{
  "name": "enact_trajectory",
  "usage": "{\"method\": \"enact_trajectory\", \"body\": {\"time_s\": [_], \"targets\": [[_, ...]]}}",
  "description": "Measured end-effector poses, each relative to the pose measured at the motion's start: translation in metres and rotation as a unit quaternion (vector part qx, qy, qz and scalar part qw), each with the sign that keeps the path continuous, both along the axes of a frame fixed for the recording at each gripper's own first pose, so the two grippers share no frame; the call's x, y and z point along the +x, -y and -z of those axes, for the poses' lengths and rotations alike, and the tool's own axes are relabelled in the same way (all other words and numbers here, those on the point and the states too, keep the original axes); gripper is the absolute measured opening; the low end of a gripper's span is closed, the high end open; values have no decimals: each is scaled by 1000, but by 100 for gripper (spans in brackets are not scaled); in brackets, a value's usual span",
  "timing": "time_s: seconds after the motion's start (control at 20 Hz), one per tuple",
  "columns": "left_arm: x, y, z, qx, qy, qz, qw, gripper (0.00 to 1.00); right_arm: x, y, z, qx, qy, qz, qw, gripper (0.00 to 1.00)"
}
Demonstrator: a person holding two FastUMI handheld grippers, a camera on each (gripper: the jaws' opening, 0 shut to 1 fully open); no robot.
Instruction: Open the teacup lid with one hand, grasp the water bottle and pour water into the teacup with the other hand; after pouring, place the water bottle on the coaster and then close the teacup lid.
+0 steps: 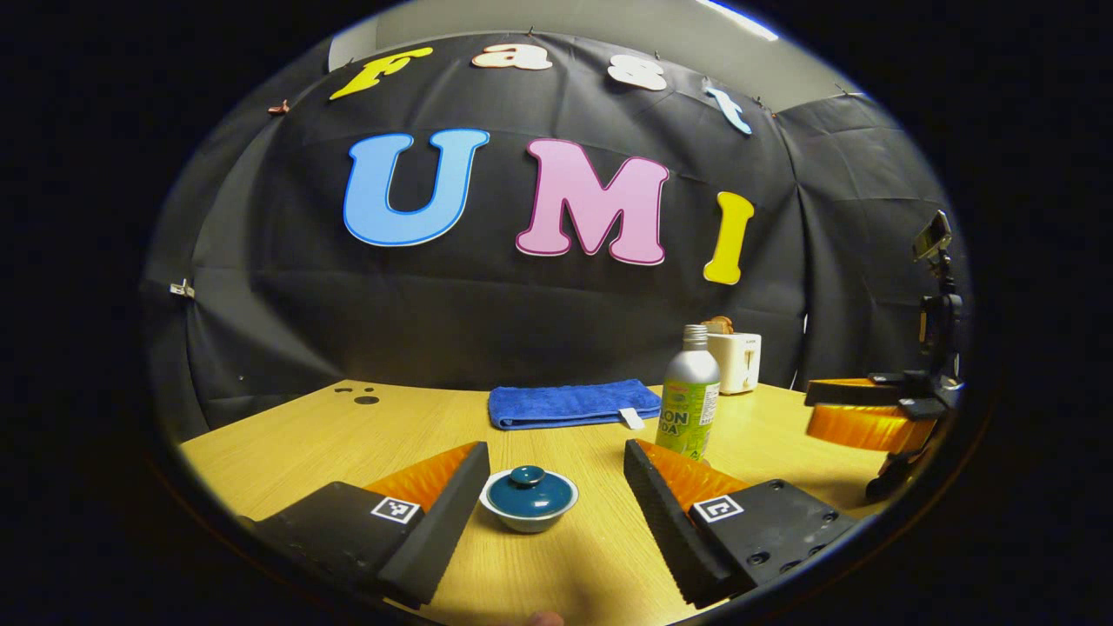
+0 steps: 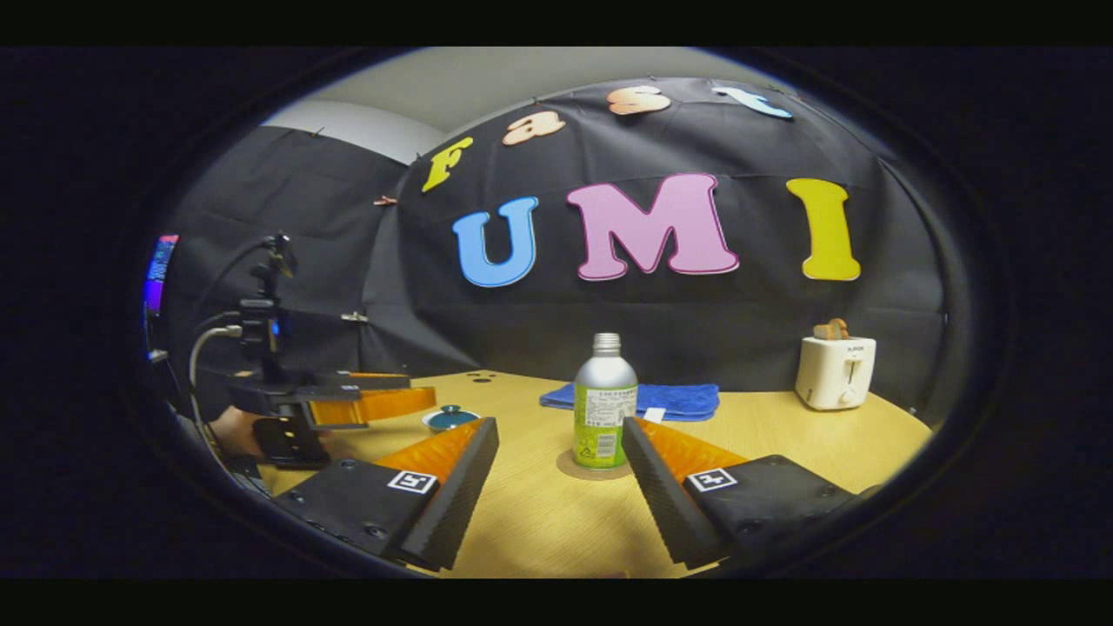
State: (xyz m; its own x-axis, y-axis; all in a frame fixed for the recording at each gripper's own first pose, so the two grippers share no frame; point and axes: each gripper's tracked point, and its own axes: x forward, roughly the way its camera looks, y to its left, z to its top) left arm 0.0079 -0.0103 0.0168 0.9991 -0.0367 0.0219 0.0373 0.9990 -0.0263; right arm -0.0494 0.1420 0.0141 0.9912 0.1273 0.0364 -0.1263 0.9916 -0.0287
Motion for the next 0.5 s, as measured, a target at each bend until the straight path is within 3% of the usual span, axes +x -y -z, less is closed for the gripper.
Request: {"method": "enact_trajectory", "body": {"time_s": [0.5], "targets": [[-7,6,14,-13,-10,6,1000,98,8,-19,19,7,-26,-7,1000,89]]}}
